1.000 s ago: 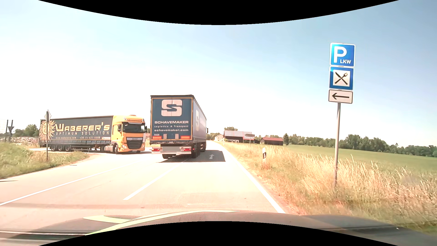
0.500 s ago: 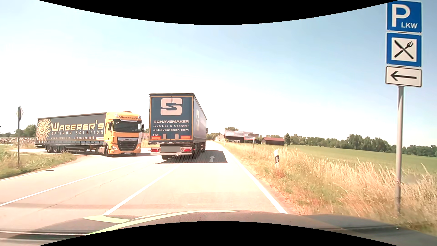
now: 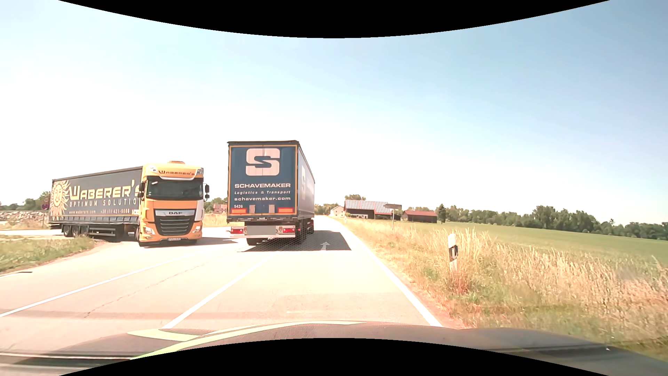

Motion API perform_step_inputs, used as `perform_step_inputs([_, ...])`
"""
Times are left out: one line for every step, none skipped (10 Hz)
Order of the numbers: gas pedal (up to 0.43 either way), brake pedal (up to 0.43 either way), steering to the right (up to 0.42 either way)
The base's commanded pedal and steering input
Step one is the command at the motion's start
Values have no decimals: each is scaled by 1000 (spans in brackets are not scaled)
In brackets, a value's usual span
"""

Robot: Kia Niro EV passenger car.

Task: Follow the waypoints while adhering to traffic rules and regulations

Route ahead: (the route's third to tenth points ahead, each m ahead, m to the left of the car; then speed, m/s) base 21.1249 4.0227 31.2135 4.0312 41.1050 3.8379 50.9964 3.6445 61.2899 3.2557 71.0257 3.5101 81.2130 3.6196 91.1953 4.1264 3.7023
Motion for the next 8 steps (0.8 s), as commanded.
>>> perform_step_inputs([287,0,-6])
perform_step_inputs([311,0,-5])
perform_step_inputs([311,0,-2])
perform_step_inputs([311,0,0])
perform_step_inputs([260,0,2])
perform_step_inputs([47,0,4])
perform_step_inputs([47,0,4])
perform_step_inputs([67,0,5])
